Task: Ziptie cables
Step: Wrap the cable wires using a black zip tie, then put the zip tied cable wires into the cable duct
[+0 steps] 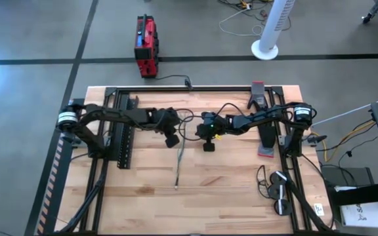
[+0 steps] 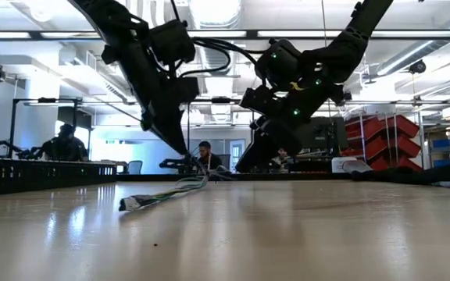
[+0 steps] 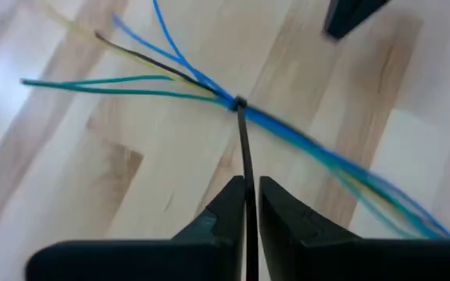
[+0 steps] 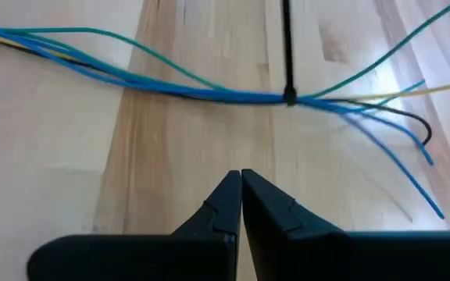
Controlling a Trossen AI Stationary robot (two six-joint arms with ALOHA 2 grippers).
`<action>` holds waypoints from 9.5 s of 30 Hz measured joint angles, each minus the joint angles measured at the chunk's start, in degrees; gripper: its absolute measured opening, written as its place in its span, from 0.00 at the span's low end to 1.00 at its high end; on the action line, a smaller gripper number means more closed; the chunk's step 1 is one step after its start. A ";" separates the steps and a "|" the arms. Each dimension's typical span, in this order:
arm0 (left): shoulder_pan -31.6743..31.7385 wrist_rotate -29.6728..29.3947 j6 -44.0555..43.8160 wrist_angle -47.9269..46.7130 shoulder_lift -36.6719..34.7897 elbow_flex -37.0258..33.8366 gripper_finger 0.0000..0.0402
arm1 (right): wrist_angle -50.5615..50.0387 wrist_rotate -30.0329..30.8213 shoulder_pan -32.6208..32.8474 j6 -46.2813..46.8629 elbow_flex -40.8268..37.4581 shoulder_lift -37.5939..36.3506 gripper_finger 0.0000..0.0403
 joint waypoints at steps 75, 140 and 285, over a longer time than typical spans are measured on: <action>-21.27 -23.82 -28.99 13.11 -29.92 -32.33 0.50 | -60.34 7.00 -0.34 -36.21 62.50 32.06 0.31; -14.42 -33.11 -65.75 -37.25 -30.79 -23.25 0.60 | -65.71 15.66 12.26 -14.49 48.87 -7.24 0.00; -50.69 -45.18 -24.14 16.71 -41.19 -34.09 0.24 | -46.48 29.22 1.20 -48.74 31.45 12.57 0.00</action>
